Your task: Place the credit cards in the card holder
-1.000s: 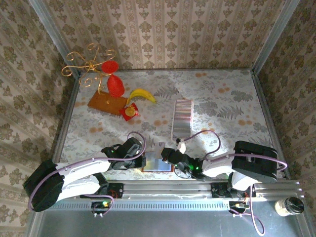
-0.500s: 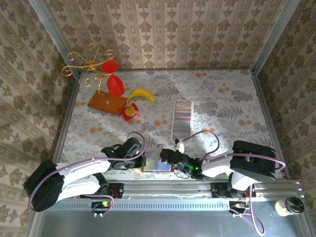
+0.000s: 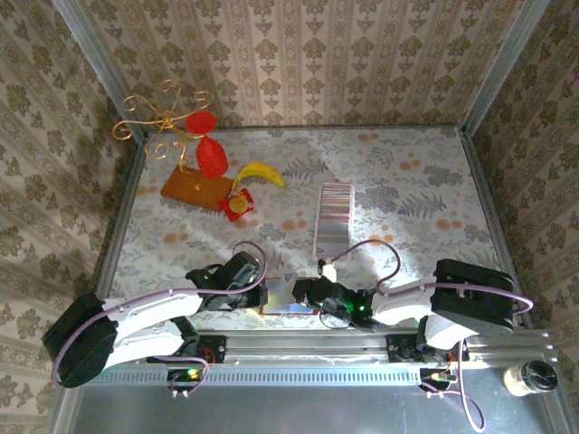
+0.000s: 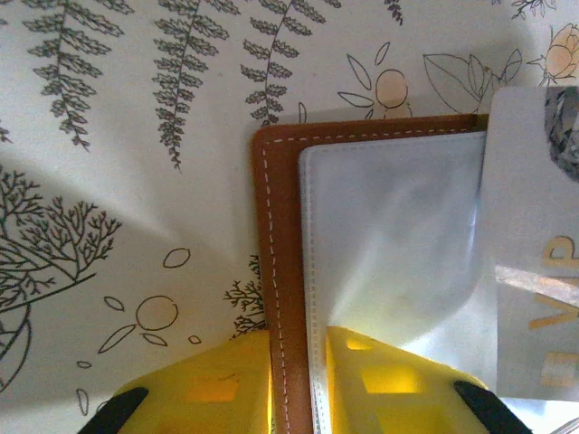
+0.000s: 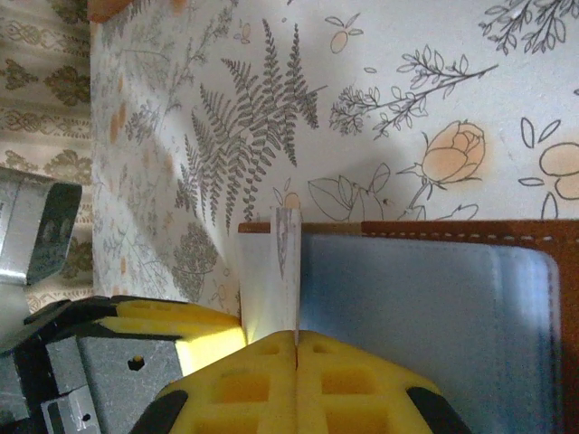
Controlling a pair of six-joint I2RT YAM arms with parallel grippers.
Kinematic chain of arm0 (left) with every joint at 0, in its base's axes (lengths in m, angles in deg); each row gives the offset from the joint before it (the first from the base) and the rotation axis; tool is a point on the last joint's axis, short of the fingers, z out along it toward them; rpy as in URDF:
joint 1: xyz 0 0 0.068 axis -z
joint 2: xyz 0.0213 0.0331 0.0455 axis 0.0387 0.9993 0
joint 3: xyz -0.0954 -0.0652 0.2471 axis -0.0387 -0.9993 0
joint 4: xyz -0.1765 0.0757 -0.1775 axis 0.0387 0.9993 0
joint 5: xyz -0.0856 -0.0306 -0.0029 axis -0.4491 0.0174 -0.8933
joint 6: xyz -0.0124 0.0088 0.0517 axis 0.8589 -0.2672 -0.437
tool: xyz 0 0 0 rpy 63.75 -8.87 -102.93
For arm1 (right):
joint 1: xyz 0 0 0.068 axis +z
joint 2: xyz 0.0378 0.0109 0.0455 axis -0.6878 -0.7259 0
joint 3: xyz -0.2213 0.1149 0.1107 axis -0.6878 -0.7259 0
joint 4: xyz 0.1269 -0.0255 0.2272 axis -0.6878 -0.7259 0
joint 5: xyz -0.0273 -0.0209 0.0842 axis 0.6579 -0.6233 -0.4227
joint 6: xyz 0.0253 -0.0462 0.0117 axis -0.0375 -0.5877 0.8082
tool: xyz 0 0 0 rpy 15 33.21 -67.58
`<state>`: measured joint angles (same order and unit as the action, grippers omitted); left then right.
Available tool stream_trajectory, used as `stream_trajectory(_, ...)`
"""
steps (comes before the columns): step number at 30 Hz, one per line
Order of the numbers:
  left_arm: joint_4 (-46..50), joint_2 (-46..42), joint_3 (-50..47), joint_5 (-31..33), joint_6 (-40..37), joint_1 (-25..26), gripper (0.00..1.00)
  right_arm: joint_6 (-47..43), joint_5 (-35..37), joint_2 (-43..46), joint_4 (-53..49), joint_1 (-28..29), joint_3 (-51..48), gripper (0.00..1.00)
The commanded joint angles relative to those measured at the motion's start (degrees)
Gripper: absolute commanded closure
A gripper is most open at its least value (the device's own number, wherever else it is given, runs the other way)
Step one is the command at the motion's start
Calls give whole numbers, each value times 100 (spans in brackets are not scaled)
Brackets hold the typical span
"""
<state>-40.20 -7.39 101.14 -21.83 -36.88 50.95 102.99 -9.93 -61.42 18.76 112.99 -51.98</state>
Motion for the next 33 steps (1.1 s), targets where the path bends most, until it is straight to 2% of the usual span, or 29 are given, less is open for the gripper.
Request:
stream_trajectory(1,698,223,-339,58,25,46,79,186,-227,38,-617,67,98,100)
stream_trajectory(14,721,210,-348,58,32,48,80,339,-128,510,-1629,113,142,100)
stream_trajectory(25,707,214,-364,49,32,50,80,384,-279,134,-1124,138,217,100)
stream_trajectory(33,683,236,-340,31,25,49,80,355,-463,88,-1194,183,358,100)
